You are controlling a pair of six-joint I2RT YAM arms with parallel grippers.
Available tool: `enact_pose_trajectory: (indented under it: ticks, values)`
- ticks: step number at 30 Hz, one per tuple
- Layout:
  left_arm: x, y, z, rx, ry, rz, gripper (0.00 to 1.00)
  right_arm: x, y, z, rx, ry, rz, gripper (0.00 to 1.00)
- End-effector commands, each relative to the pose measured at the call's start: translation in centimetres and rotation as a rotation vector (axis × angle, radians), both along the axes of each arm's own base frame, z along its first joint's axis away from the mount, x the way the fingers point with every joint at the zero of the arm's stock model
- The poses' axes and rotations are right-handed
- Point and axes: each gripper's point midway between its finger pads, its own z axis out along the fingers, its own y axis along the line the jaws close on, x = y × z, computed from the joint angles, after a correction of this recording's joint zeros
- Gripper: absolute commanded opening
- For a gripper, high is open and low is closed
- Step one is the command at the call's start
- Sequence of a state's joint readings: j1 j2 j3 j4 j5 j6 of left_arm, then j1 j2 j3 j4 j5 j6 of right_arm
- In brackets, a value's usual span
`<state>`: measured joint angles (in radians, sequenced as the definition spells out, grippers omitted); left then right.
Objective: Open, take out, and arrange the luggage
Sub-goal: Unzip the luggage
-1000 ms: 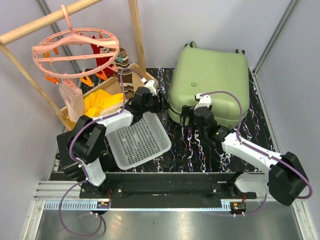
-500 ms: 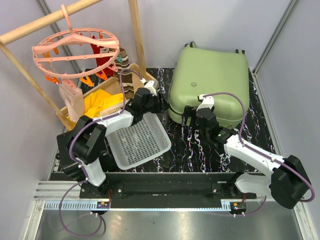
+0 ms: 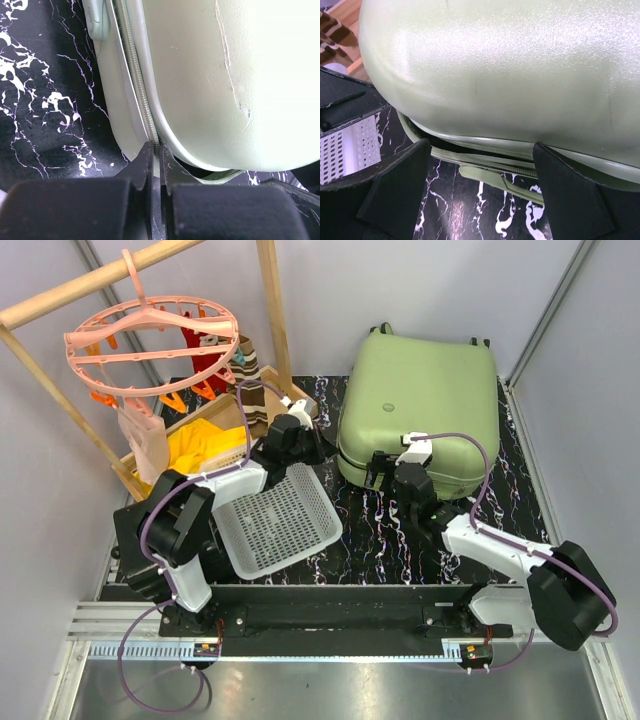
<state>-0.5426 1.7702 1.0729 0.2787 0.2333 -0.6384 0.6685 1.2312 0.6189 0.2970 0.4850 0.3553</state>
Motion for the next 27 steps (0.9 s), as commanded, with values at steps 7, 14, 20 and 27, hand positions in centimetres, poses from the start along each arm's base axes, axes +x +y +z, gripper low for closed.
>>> enact_pose_trajectory:
  ticks: [7,14,20,27]
  values:
    - [0.6,0.0,-2.8,0.032,0.017,0.013,0.00,4.5,-3.6,9.9,0.078,-0.373,-0.193,0.92]
    - [0.8,-0.2,-2.9,0.036,0.016,0.010,0.00,4.1,-4.3,13.0,0.088,-0.460,-0.208,0.92]
    - [1.1,-0.3,-2.8,0.030,0.013,0.011,0.00,3.2,-5.3,15.3,0.108,-0.517,-0.227,0.91]
    - [1.7,-0.9,-1.9,0.019,-0.006,0.008,0.00,2.2,-6.5,17.2,0.089,-0.562,-0.256,0.91]
